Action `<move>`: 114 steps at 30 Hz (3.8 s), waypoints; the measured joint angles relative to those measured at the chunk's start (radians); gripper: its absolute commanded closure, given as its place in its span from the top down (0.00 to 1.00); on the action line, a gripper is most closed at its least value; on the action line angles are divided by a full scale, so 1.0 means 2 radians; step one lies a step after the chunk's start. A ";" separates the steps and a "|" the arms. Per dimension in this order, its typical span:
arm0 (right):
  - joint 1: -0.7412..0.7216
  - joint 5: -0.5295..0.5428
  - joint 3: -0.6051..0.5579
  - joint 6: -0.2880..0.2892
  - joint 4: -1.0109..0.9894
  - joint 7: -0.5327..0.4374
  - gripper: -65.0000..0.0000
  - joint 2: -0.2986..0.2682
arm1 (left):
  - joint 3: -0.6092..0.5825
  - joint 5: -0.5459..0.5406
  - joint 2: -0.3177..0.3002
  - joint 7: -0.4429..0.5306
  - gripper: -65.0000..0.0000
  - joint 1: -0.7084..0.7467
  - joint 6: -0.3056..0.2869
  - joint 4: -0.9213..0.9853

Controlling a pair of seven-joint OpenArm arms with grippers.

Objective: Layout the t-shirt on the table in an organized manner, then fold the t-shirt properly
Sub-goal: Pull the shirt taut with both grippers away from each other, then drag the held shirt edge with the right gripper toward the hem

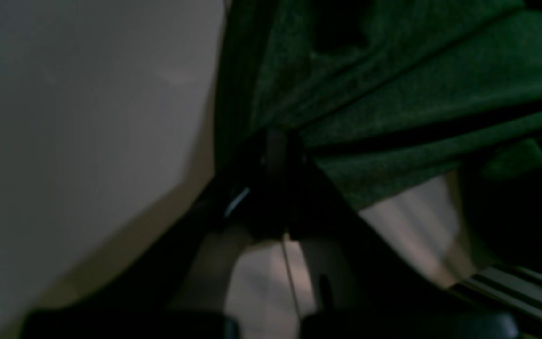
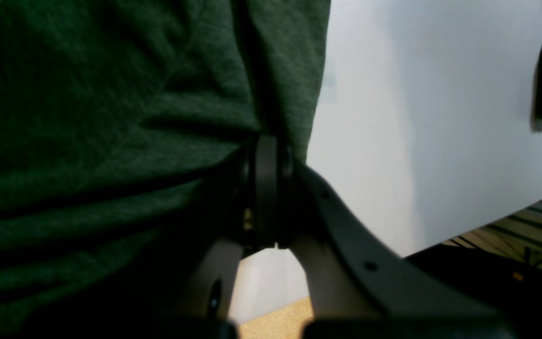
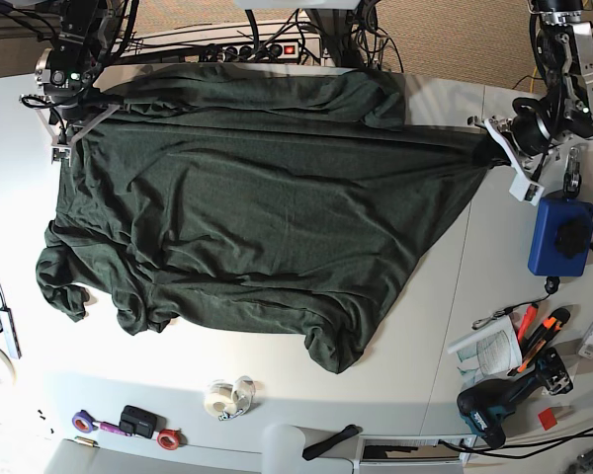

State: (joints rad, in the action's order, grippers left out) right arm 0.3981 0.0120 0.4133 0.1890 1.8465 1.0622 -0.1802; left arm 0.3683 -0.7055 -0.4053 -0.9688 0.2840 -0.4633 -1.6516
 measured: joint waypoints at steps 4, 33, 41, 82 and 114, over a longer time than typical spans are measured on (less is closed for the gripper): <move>-0.011 -0.006 0.002 -0.003 -0.001 0.008 0.28 0.000 | 0.000 -0.020 -0.001 -0.006 0.21 0.001 -0.018 0.001; -0.033 0.007 0.000 0.018 0.007 0.002 0.41 0.003 | -0.001 -0.106 0.002 -0.021 0.36 -0.007 -0.089 0.008; -0.071 0.015 -0.002 0.021 0.046 -0.008 0.41 0.006 | -0.002 -0.166 0.004 -0.020 0.36 -0.041 -0.115 0.008; -0.400 0.046 -0.118 0.011 -0.312 -0.141 0.64 0.008 | -0.003 -0.113 0.025 -0.002 0.36 -0.092 -0.113 0.008; -0.476 -0.004 -0.122 -0.031 -0.428 -0.163 0.10 0.008 | -0.003 -0.113 0.027 -0.002 0.36 -0.092 -0.113 0.008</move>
State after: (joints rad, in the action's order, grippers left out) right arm -0.5533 0.0040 0.1696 0.1272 0.9901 0.7357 -0.1638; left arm 0.3622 -0.9321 -0.3523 -0.9718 0.0994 -0.6899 -1.6360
